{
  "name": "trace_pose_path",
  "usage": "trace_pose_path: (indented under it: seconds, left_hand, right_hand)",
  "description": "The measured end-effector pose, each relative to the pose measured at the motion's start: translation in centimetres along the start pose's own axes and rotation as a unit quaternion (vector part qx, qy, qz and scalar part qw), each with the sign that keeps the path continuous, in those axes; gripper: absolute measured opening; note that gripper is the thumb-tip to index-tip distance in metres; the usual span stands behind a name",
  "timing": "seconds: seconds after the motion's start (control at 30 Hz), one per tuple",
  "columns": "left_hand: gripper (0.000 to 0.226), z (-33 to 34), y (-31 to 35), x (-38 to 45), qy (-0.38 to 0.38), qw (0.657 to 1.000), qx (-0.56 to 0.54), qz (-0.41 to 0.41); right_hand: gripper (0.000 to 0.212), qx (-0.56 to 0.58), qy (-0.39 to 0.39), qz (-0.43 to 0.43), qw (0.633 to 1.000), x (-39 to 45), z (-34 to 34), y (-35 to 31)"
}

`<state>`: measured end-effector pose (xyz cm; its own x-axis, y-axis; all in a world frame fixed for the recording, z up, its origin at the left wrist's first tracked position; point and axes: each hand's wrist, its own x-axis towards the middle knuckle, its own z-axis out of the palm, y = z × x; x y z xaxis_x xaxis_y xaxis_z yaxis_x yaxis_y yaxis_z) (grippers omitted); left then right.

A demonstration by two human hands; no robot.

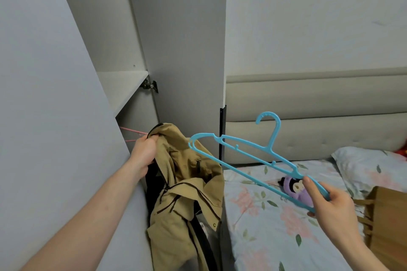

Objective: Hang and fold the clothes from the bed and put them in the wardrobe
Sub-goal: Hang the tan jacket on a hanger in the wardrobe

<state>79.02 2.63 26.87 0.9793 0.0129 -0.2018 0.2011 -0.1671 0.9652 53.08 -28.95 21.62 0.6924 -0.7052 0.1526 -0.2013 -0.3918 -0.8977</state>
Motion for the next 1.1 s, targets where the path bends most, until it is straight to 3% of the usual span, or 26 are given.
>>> trace_pose_path:
  seconds: [0.13,0.27,0.4,0.5,0.67,0.83,0.9,1.0,1.1]
  left_hand:
    - [0.016,-0.2,1.3,-0.6,0.012,1.000,0.006,0.024]
    - [0.029,0.6,2.7,-1.8,-0.021,0.998,0.039,0.051]
    - [0.025,2.5,4.7,-4.5,-0.064,0.988,0.097,0.098]
    - [0.027,3.3,5.8,-5.8,-0.092,0.977,0.131,0.144]
    - [0.033,3.9,7.5,-7.7,-0.143,0.955,0.129,0.225]
    - [0.035,4.4,8.7,-9.3,-0.166,0.948,0.116,0.246]
    - [0.034,4.8,8.8,-9.9,-0.175,0.945,0.120,0.251]
    - [0.034,5.5,8.8,-10.5,-0.183,0.941,0.118,0.260]
    - [0.038,5.4,9.3,-10.8,-0.180,0.939,0.089,0.278]
  right_hand:
    - [0.053,-0.017,-0.003,-0.002,1.000,-0.3,0.1,1.3]
    - [0.071,0.001,-0.009,-0.004,1.000,-0.7,0.9,1.5]
    - [0.086,0.029,-0.034,-0.024,0.999,-0.5,2.1,0.3]
    - [0.072,0.048,-0.062,-0.011,0.997,-0.3,3.3,-1.0]
    - [0.065,0.035,-0.212,-0.040,0.976,-0.4,4.9,-2.4]
    - [0.029,-0.016,-0.300,-0.048,0.953,0.6,4.7,-3.9]
    - [0.014,-0.065,-0.301,-0.047,0.950,0.7,5.0,-4.6]
    - [0.037,-0.091,-0.246,-0.056,0.963,0.3,5.5,-5.1]
    - [0.057,0.017,-0.141,-0.016,0.990,-0.4,5.1,-4.6]
